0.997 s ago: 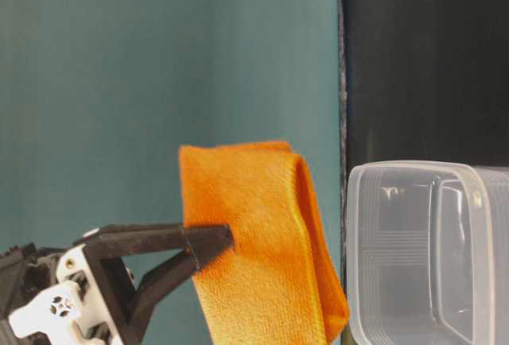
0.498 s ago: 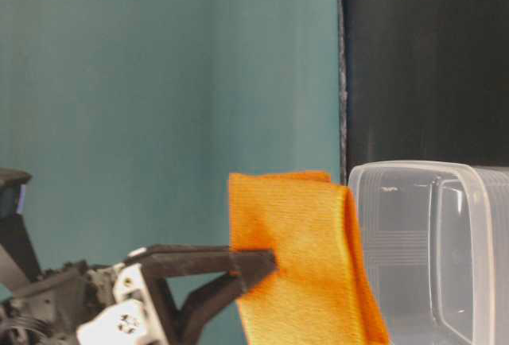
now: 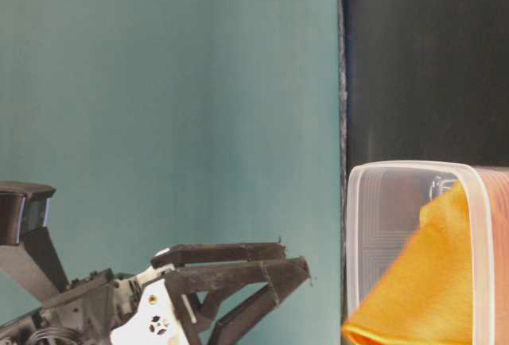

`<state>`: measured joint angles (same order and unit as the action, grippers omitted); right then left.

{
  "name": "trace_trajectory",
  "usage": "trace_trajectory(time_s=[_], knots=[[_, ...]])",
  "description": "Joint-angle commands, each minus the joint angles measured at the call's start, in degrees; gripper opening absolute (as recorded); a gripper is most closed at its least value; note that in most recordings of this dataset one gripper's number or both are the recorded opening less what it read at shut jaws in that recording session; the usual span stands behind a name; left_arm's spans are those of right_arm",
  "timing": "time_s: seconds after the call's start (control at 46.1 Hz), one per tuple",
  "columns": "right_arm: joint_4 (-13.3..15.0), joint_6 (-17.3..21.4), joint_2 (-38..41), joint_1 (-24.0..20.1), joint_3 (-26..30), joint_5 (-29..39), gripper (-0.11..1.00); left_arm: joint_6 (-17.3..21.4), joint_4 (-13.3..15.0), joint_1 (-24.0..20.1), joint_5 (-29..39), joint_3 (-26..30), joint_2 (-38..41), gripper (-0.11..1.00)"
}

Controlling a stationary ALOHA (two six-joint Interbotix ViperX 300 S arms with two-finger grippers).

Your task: Place the orange towel into the container with the left arm.

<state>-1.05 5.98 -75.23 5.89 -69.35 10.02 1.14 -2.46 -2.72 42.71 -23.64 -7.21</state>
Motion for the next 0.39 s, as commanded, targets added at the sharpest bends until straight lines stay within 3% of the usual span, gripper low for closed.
trace_trajectory(time_s=[0.0, 0.217, 0.368], knots=[[-0.3, 0.1, 0.7, 0.2, 0.4, -0.7, 0.76, -0.2, -0.2, 0.5, -0.4, 1.6, -2.7, 0.91], [-0.2, 0.0, 0.8, 0.2, 0.4, -0.6, 0.76, -0.4, -0.2, 2.2, -1.6, 1.4, -12.0, 0.89], [-0.2, -0.1, 0.8, 0.2, 0.1, -0.7, 0.76, -0.3, -0.2, 3.5, -10.3, -1.9, -20.1, 0.89]])
